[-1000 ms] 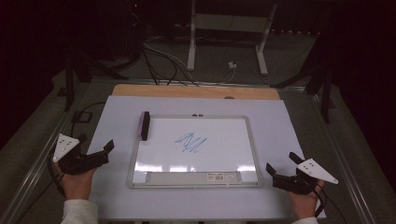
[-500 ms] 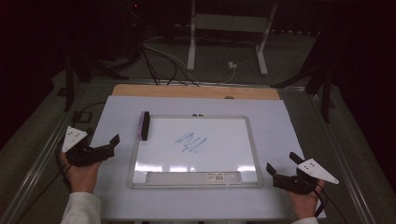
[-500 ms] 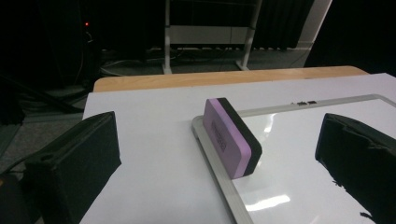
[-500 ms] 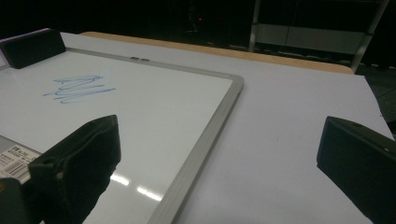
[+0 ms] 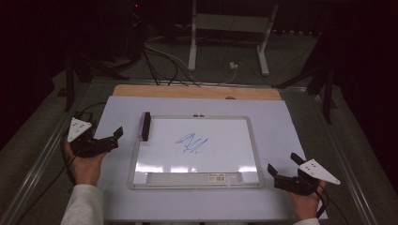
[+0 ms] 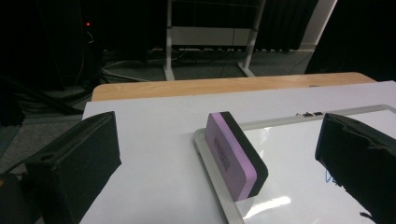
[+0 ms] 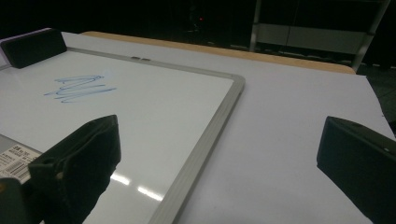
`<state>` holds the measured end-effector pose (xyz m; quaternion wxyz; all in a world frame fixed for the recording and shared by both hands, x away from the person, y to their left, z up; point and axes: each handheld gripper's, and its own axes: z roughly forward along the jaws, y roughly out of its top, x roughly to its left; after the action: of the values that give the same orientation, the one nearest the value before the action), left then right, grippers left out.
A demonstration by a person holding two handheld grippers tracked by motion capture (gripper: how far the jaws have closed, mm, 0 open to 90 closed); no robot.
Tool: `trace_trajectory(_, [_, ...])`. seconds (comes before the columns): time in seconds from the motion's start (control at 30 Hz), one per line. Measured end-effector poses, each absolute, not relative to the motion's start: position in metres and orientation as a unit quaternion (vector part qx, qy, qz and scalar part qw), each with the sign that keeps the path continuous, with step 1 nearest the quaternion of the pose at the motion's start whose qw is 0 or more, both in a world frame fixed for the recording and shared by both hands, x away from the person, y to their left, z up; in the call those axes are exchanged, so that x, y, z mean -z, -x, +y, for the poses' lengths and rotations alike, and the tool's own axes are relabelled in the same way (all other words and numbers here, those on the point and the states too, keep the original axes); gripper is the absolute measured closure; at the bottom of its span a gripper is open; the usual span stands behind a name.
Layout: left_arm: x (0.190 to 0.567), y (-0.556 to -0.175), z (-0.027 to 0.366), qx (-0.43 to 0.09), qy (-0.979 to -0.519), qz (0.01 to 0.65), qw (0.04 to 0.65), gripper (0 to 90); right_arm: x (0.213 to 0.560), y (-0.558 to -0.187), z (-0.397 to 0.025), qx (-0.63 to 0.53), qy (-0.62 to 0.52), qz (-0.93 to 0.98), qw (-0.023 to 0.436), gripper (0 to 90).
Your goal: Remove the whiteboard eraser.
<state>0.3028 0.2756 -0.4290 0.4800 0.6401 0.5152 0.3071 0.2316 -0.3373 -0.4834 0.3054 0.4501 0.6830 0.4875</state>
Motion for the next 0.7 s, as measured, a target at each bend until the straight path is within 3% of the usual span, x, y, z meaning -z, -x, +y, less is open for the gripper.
trace_trajectory(0.7, [0.440, -0.334, 0.273, -0.289, -0.642, 0.539, 0.462, 1.2, 0.484, -0.232, -0.337, -0.487, -0.450, 0.685, 0.303, 0.0])
